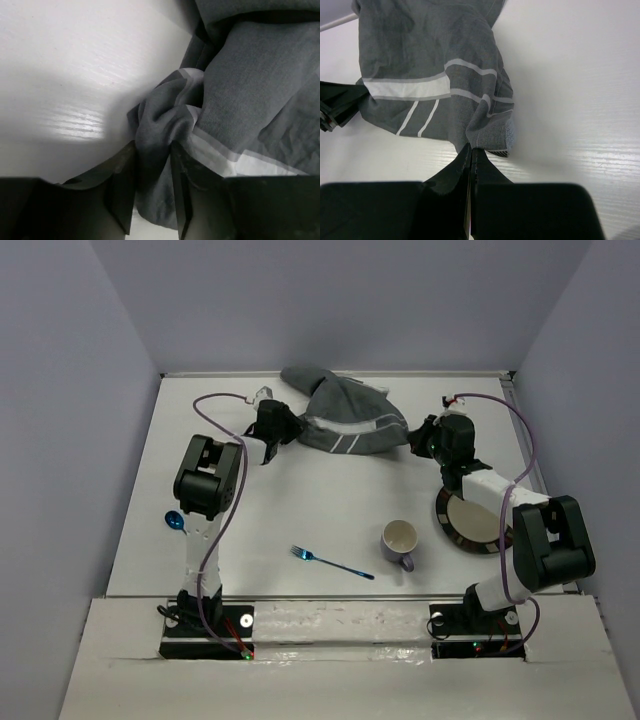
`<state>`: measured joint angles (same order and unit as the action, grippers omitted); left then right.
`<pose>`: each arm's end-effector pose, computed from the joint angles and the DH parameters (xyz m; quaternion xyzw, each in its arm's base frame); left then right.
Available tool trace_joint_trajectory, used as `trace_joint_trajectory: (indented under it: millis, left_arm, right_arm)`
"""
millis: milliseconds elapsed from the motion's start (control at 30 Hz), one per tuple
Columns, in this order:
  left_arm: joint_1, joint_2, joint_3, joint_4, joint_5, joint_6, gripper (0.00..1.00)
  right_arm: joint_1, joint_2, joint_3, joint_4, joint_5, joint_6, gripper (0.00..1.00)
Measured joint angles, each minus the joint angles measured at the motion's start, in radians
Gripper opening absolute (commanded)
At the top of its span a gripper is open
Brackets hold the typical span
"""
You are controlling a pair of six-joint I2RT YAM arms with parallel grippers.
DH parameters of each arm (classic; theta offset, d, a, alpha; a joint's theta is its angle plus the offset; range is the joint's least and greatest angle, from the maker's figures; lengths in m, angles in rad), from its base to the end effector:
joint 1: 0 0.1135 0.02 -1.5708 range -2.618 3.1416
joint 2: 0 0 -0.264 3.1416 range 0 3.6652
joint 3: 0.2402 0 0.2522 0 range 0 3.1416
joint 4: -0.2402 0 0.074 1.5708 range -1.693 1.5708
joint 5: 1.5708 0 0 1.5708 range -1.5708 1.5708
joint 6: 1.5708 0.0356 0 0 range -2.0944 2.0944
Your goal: Set the dinner table for one person
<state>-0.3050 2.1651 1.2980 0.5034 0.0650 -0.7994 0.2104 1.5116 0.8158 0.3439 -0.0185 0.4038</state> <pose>0.4518 -0.1447 0.1453 -0.1835 0.8024 -0.3203 0.4689 0.3262 0.0703 0.2283 0.0739 0.8166 0.1803 0.5433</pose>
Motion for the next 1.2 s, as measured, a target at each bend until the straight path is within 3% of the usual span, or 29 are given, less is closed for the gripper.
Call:
trace_joint_trajectory:
  millis: [33,67,267,367,400,433,467,500,567,600,733,833,967,1200]
  left_arm:
    - [0.003,0.014,0.010,0.004,0.006,-0.008,0.06]
    - [0.005,0.020,0.011,0.005,0.011,-0.017,0.00]
    - [0.048,0.011,0.012,-0.003,0.015,-0.021,0.00]
    - [0.080,-0.061,0.024,-0.085,-0.018,0.033,0.00]
    - [0.086,-0.109,0.047,-0.124,-0.040,0.074,0.03]
    - [0.091,-0.154,0.072,-0.153,-0.070,0.123,0.13]
    - [0.092,-0.198,0.089,-0.164,-0.089,0.153,0.44]
    - [0.089,-0.266,0.099,-0.166,-0.116,0.200,0.61]
    - [0.064,-0.443,0.085,-0.141,-0.175,0.274,0.93]
    - [0.052,-0.532,0.048,-0.106,-0.196,0.284,0.97]
    - [0.017,-0.890,-0.218,0.014,-0.279,0.272,0.99]
    - [0.043,-1.025,-0.427,0.057,-0.335,0.221,0.99]
    - [0.062,-1.010,-0.664,-0.014,-0.353,0.133,0.97]
    - [0.058,-0.919,-0.782,-0.054,-0.299,0.019,0.89]
  right_arm:
    - [-0.001,0.000,0.000,0.000,0.000,0.001,0.00]
    - [-0.001,0.000,0.000,0.000,0.000,0.001,0.00]
    - [-0.001,0.008,0.022,-0.010,-0.015,0.005,0.00]
    - [-0.001,0.022,0.069,-0.026,-0.036,0.008,0.00]
    - [-0.001,0.026,0.094,-0.031,-0.051,0.011,0.00]
    - [-0.001,0.026,0.107,-0.032,-0.061,0.011,0.00]
    - [-0.001,0.025,0.126,-0.031,-0.074,0.012,0.00]
    - [-0.001,0.021,0.137,-0.026,-0.087,0.013,0.00]
    - [0.000,0.010,0.138,-0.024,-0.103,0.015,0.00]
    - [0.000,0.003,0.135,-0.022,-0.111,0.019,0.00]
    - [0.004,-0.016,0.076,0.002,-0.141,0.029,0.00]
    - [0.009,-0.015,0.022,0.001,-0.152,0.038,0.00]
    - [0.014,-0.015,-0.014,-0.006,-0.160,0.042,0.00]
    - [0.014,-0.069,-0.014,-0.011,-0.160,0.041,0.00]
